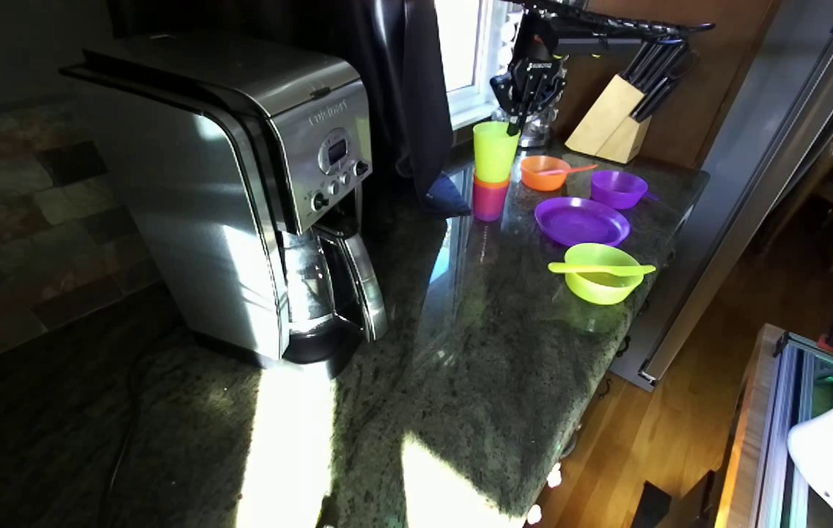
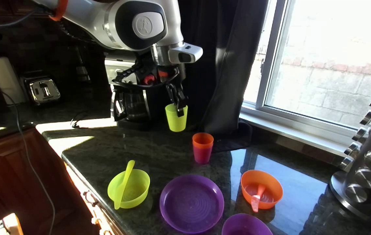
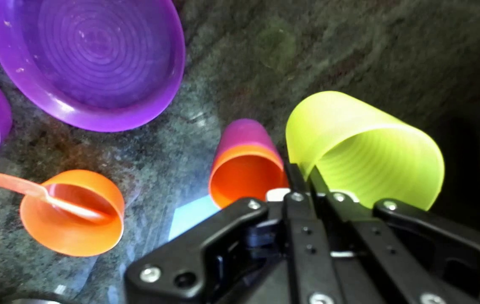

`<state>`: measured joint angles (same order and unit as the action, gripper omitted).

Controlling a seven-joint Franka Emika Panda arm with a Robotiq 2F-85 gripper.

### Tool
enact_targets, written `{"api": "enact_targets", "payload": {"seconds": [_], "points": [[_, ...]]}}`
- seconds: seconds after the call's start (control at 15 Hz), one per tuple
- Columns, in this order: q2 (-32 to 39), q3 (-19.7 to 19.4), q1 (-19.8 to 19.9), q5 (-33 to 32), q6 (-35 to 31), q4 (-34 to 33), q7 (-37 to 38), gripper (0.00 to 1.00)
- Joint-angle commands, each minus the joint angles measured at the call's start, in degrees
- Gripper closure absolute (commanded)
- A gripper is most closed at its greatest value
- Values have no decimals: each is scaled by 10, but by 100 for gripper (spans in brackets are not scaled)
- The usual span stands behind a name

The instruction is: Unstack the cups.

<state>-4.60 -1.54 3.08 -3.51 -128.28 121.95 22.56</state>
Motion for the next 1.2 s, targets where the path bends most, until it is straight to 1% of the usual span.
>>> {"api": "enact_targets", "payload": {"seconds": [0.0, 0.33, 0.53, 0.8, 1.13], "points": [[-16, 10, -12, 0, 3, 38, -51, 99], [14, 15, -19, 14, -27, 51, -97, 99], [38, 13, -19, 16, -67, 55, -99, 99], [75, 12, -20, 39, -130, 54, -130, 99], [113, 13, -18, 67, -145, 44, -158, 99]]}}
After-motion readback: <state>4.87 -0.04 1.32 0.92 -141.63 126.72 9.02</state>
